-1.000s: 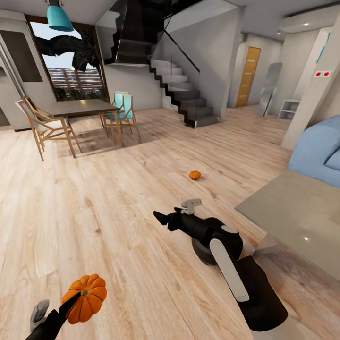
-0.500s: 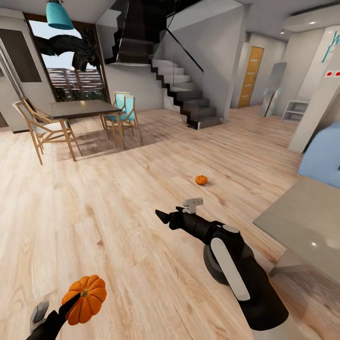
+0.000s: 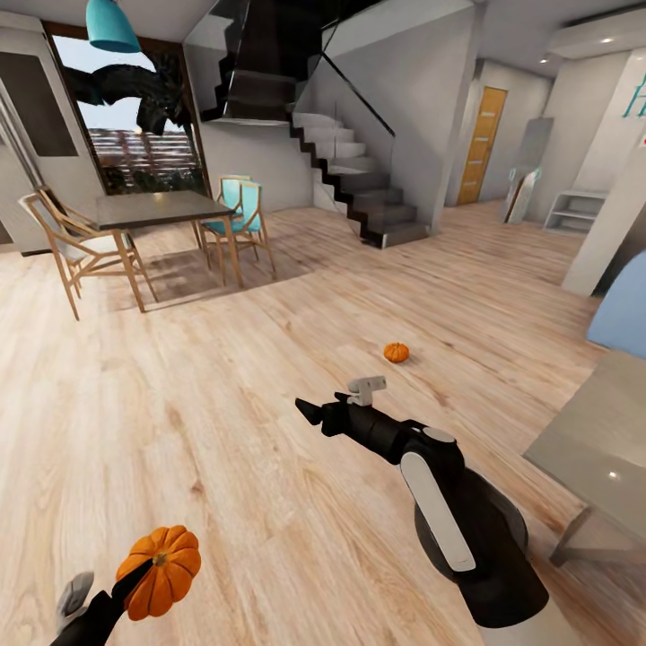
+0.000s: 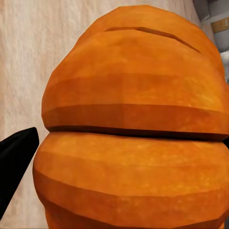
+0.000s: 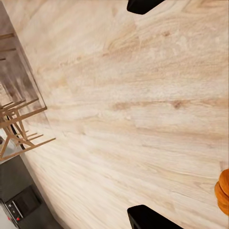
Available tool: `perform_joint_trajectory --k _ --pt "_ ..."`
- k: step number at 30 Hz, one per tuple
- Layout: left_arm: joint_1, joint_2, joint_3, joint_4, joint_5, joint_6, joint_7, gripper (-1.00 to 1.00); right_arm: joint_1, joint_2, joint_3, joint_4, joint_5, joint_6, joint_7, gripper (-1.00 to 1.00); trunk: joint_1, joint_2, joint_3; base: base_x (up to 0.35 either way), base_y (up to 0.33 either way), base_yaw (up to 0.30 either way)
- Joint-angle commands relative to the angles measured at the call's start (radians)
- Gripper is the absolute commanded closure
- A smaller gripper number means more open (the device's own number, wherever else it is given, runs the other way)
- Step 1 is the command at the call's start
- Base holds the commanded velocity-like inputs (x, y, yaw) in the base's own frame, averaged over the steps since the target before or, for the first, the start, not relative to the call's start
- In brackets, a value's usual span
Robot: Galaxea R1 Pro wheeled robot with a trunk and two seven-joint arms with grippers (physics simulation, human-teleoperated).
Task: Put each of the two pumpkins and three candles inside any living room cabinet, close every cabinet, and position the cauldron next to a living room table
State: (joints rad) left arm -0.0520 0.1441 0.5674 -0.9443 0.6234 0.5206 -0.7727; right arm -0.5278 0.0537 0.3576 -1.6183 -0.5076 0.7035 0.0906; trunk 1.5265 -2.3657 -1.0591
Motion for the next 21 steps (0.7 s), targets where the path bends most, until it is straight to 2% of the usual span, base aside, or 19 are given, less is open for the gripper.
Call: perform_joint_trajectory --k 1,8,21 --pt "0.000 0.000 0.000 -0.001 0.006 0.003 0.000 1.00 0.000 0.000 0.000 0.000 0.000 0.000 0.000 -1.00 0.000 0.000 0.000 0.280 0.191 0.000" --pt "0.000 0.003 0.000 0.000 0.007 0.004 0.000 1.00 -0.001 0.001 -0.009 0.000 0.000 0.006 0.000 -1.00 0.000 0.000 0.000 0.242 0.226 -0.044" --pt "0.000 -0.001 0.000 -0.001 0.007 0.001 0.000 1.00 0.000 0.000 -0.023 0.000 0.000 0.003 0.001 -1.00 0.000 0.000 0.008 0.154 0.296 -0.274"
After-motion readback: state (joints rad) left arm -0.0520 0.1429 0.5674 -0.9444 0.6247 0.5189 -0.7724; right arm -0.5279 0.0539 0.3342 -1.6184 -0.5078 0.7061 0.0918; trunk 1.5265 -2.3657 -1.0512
